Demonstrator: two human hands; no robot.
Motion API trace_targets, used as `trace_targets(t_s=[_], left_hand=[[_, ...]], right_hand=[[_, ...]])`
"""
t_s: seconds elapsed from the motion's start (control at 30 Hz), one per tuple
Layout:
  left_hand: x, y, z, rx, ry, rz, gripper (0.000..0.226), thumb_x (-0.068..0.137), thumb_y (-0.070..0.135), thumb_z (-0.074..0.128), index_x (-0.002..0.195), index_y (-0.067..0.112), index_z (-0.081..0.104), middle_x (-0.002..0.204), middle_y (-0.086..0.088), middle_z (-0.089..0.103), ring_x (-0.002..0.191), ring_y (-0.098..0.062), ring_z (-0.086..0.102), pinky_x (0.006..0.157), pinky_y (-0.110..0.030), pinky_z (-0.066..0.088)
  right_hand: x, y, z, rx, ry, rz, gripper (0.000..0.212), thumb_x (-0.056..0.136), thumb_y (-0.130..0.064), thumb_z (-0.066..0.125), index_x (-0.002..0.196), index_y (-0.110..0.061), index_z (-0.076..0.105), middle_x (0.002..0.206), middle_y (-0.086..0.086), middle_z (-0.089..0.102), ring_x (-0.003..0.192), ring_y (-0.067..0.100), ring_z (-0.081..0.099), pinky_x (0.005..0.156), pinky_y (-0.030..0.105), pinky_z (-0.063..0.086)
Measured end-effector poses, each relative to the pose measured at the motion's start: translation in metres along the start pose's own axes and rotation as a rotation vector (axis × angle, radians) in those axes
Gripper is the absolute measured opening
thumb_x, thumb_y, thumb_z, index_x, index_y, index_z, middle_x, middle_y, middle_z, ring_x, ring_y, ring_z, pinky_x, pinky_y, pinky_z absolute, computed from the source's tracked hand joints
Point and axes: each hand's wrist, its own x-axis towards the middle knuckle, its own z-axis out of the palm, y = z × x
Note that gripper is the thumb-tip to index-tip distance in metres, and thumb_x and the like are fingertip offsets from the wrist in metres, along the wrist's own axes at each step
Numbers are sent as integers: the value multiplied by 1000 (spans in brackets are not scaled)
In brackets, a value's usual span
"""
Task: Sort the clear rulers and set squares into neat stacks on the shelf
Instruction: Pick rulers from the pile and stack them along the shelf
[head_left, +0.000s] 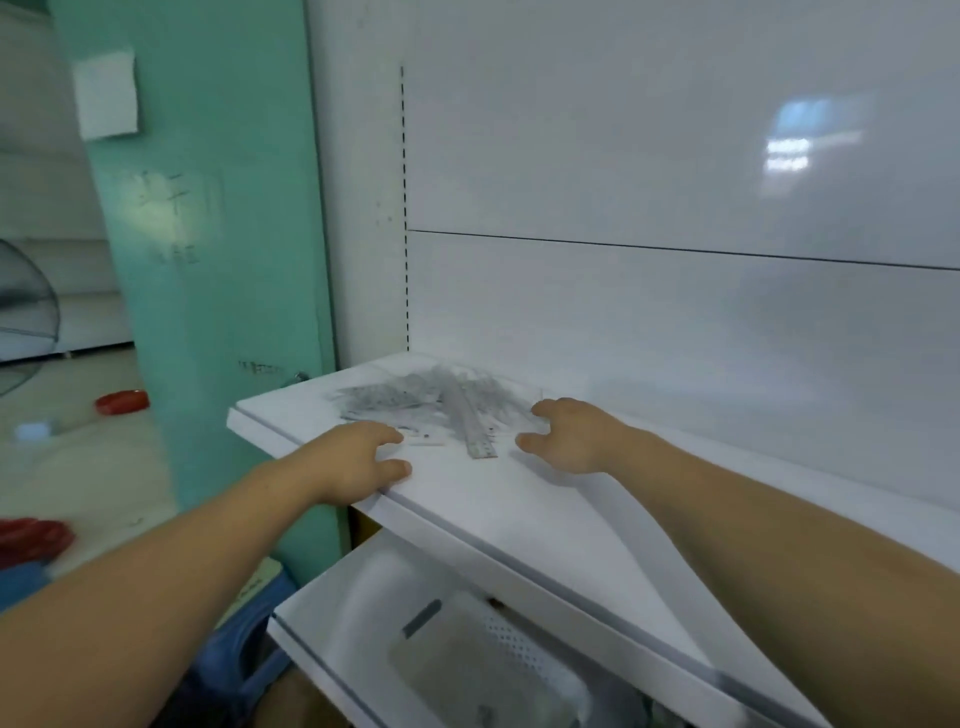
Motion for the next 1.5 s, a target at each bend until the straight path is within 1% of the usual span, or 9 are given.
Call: trace_targets(t_s=[0.3,0.5,0.6,0.7,0.8,1.07,1.23,1.33,1.5], left_hand=[[105,-11,-14,47,57,196,53,94,32,52,143,23,37,154,3,27,142,-15,24,114,-27,16],[167,1,-15,176,-126,358,56,94,13,44,147,27,29,158,5,13,146,-13,9,115,-27,7],[187,4,-15,246,-201,394,59,92,10,44,146,28,30,155,3,23,143,-17,18,115,-29,14],[202,6,-20,302,-225,451,59,88,19,49,143,33,35,142,1,36,135,-21,28,112,-37,27],[210,7,-23,289,-229,539,52,86,26,56,136,31,46,130,1,41,127,-21,34,107,-37,33],[221,0,-18,-30,-189,648,45,85,39,65,127,32,54,131,6,47,119,-16,46,99,-27,35],[219,-10,-19,-15,-105,690,44,89,42,59,131,36,50,124,2,49,113,-18,49,101,-37,38],[217,-17,-26,86,5,702,44,91,49,50,133,39,45,120,2,46,114,-20,48,98,-40,38],[214,-34,-38,144,36,644,48,93,54,43,138,38,39,126,1,44,114,-21,47,95,-39,39]], right_hand=[[99,9,5,-93,-13,173,49,97,-43,37,127,-6,47,128,13,52,112,29,52,87,33,43],[140,21,6,-63,-1,184,41,93,-35,50,62,-7,47,64,4,48,72,25,50,56,28,35],[140,20,1,7,-3,208,37,87,-33,58,66,-3,54,63,11,51,65,24,49,58,30,38],[137,17,-3,68,34,245,37,85,-24,61,101,9,64,102,24,66,83,31,62,79,40,51],[131,13,-1,64,98,269,32,90,-22,57,114,-1,60,119,13,61,95,24,56,81,31,46],[101,8,-3,129,302,322,13,100,-26,39,109,-23,47,93,4,64,88,26,60,80,37,51],[81,-11,-4,400,543,304,11,100,-24,38,107,-24,46,85,5,61,83,25,61,69,28,47],[80,-25,-9,394,607,311,23,101,-25,35,121,-24,47,93,11,60,78,23,53,70,30,43],[78,-33,-19,195,421,422,45,99,-29,34,142,-17,32,122,7,40,108,24,44,89,31,35]])
